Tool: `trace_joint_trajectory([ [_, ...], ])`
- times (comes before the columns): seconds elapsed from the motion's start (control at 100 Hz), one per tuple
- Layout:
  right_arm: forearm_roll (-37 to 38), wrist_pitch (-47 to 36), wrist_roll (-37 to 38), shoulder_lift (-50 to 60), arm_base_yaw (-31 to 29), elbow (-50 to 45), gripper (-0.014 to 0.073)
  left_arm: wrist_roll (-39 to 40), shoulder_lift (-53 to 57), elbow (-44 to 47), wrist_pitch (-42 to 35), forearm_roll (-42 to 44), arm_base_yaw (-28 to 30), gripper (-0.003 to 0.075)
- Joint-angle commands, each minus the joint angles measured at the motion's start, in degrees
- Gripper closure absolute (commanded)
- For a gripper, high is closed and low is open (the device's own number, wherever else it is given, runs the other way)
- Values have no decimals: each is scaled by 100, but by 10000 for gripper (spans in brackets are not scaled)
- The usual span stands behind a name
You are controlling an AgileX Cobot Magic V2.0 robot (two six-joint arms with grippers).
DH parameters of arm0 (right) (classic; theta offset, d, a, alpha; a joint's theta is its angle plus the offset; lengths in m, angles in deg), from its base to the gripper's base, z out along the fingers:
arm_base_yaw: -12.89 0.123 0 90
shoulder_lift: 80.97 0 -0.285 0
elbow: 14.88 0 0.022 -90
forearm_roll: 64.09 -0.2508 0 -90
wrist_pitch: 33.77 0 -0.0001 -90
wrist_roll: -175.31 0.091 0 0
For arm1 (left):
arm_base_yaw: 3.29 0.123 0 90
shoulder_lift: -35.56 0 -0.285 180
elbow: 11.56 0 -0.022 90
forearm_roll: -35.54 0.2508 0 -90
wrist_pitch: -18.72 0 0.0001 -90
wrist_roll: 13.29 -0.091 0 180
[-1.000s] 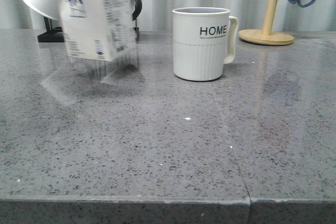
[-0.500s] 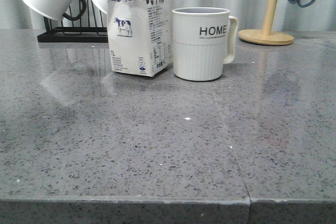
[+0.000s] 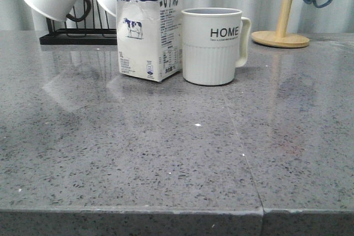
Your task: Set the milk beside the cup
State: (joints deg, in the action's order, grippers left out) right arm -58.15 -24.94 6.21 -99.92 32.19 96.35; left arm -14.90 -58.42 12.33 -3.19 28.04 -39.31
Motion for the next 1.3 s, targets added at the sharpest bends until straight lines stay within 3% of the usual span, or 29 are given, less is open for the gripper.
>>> trace_joint_trajectory([
  [0.0, 28, -416, -10, -40, -3, 149, 660, 27, 218, -209, -495, -48, -75, 52],
  [0.24, 28, -416, -10, -40, -3, 149, 660, -13, 644, -128, 170, 70, -141, 73],
  [0.44, 28, -416, -10, -40, -3, 149, 660, -192, 1377, 253, 466, 102, -122, 149],
  [0.53, 28, -416, -10, -40, -3, 149, 660, -357, 1744, 443, 692, 102, -41, 255],
  [0.7, 28, -416, -10, -40, -3, 149, 660, -397, 2379, 653, 1447, 102, 484, 577],
  [0.81, 28, -416, -10, -40, -3, 149, 660, -397, 2770, 768, 1940, 102, 991, 738],
  [1.29, 28, -416, -10, -40, -3, 149, 660, -397, 5043, 2266, 2434, 195, 2729, 741],
])
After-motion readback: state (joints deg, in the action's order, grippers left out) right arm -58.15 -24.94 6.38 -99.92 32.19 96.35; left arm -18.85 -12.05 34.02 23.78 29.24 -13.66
